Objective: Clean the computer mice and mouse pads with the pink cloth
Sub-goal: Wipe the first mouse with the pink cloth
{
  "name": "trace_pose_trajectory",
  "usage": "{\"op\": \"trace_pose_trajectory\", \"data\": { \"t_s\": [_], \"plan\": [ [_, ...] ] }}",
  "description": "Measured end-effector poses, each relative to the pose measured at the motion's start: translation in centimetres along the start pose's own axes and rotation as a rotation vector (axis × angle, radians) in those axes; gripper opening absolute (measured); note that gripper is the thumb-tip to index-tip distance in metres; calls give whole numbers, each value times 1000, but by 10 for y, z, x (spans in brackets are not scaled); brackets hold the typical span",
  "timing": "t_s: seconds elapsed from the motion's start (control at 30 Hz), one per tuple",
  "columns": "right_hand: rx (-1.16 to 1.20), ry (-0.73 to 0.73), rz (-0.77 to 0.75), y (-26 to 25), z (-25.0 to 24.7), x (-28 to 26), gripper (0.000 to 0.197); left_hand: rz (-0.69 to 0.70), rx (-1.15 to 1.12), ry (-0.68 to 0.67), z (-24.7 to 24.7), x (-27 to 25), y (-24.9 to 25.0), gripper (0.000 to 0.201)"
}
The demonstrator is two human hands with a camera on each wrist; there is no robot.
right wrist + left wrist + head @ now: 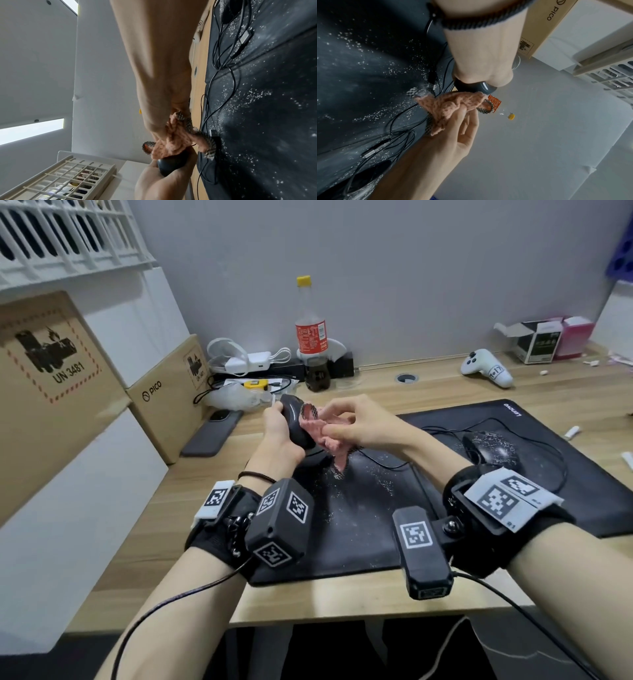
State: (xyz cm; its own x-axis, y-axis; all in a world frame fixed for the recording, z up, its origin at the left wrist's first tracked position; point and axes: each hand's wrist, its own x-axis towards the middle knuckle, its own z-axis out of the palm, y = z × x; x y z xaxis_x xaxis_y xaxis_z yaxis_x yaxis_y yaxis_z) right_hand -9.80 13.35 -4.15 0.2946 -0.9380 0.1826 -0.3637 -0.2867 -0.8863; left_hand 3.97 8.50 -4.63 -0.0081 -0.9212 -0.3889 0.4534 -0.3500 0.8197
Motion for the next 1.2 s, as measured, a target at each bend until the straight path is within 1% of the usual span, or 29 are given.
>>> {"op": "trace_pose_trajectory", "data": {
  "t_s": [0.03, 0.07, 0.13, 0.17, 0.23, 0.33, 0.37, 0.4, 0.43, 0.47, 0.53, 0.57, 0.63, 0.7, 0.77, 0.83, 0.9, 0.97, 1.03, 1.07, 1.13, 1.2],
  "plan": [
    [-13, 20, 13, 1, 0, 4, 12, 1, 10, -7, 0, 0, -1, 35],
    [-5, 80, 29, 3, 0, 10, 9, -3, 18, -43, 2, -2, -1, 37],
    [-3, 256, 66, 8, 0, 23, 5, -16, 27, -147, 6, -8, -3, 41],
    [-10, 336, 85, 11, -2, 29, 8, -23, 39, -196, 7, -11, -3, 40],
    [5, 418, 124, 12, -8, 38, 13, -36, 75, -258, 7, -14, -5, 32],
    [69, 561, 164, 11, -15, 41, 11, -21, 64, -302, 1, -13, -5, 28],
    [82, 607, 170, 12, -16, 42, 18, -11, 54, -320, 0, -13, -5, 29],
    [93, 618, 166, 10, -16, 41, 30, -1, 44, -338, -1, -14, -4, 29],
    [116, 593, 157, 10, -15, 41, 39, 10, 39, -348, -1, -15, -4, 30],
    [147, 536, 142, 8, -13, 41, 41, 22, 31, -354, 0, -16, -5, 31],
    [210, 410, 94, 5, -8, 37, 32, 34, 11, -346, 2, -16, -6, 36],
    [224, 376, 75, 4, -7, 35, 28, 41, 5, -337, 2, -16, -7, 40],
    [214, 348, 54, 1, -5, 33, 22, 68, -15, -314, 5, -15, -9, 44],
    [220, 313, 43, -2, -5, 29, 18, 80, -52, -288, 8, -13, -8, 40],
    [212, 261, 23, -5, -6, 24, 18, 85, -55, -250, 11, -12, -8, 42],
    [156, 204, -7, -6, -8, 20, 17, 97, -49, -205, 14, -12, -6, 43],
    [114, 149, -38, -9, -9, 15, 18, 84, -70, -182, 15, -8, -4, 37],
    [38, 75, -85, -13, -8, 10, 18, 63, -82, -169, 16, -6, 0, 36],
    [-79, -12, -114, -17, -7, 5, 17, 32, -108, -149, 16, -6, 1, 47],
    [-120, -40, -104, -18, -7, 3, 18, 9, -124, -140, 16, -7, 0, 53],
    [-151, -23, -83, -17, -8, 3, 21, -16, -126, -128, 16, -11, 0, 54],
    [-162, 65, -87, -14, -8, 6, 20, -4, -88, -147, 16, -14, 1, 51]
  ]
}}
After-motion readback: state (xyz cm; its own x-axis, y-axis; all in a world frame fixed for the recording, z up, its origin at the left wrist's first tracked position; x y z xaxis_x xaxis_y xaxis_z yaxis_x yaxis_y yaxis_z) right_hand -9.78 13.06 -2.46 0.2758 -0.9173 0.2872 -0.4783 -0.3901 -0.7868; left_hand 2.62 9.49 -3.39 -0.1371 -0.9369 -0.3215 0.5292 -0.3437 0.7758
